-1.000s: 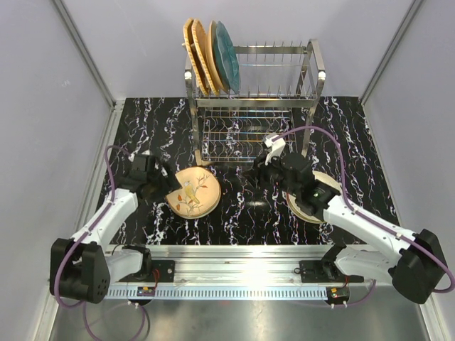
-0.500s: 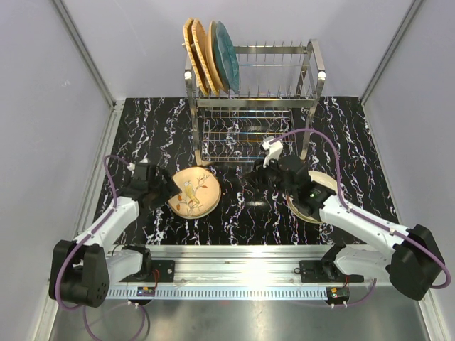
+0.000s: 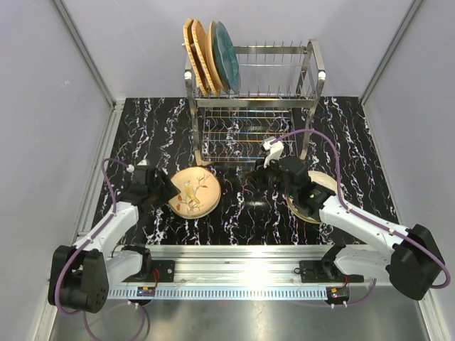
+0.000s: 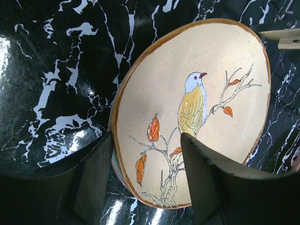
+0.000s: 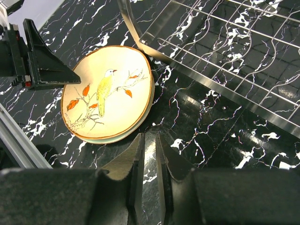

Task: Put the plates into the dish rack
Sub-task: Grab a plate with the left arm

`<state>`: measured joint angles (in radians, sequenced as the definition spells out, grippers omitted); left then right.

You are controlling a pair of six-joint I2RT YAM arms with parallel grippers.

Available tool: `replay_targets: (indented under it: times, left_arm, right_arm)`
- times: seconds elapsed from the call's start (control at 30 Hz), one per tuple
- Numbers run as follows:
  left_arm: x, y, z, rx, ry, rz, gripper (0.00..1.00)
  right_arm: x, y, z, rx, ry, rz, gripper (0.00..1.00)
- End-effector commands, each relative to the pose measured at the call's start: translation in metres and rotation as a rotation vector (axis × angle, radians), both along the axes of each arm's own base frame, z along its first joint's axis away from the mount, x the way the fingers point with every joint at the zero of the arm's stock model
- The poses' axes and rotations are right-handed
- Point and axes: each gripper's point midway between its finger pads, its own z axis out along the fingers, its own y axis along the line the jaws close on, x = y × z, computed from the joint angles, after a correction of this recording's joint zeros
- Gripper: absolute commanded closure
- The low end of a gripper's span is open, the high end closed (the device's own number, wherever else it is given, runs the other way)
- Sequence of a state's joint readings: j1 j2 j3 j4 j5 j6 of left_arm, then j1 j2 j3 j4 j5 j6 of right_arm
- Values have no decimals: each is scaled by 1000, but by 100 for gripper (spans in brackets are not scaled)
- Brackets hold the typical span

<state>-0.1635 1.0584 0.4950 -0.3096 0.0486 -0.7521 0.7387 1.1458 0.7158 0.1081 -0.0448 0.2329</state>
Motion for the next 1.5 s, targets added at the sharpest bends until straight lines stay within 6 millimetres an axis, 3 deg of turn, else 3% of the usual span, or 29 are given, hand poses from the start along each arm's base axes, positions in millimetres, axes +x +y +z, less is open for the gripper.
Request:
replay_targets:
  times: [0.0, 0.33, 0.7, 1.47]
  left_arm:
    - [9, -5, 7, -25, -56, -19, 38]
    - [4, -5, 9, -33, -64, -14, 46]
    - [3, -10, 4, -59, -45, -18, 48]
    - [-10, -9, -28, -72, 8, 5, 63]
  right_arm:
    - [3, 4, 13, 38, -37, -4, 78]
    - [3, 6, 7, 30, -21, 4, 79]
    - [7, 13, 0, 25, -3, 12, 79]
    - [7, 18, -15, 10, 32, 27, 81]
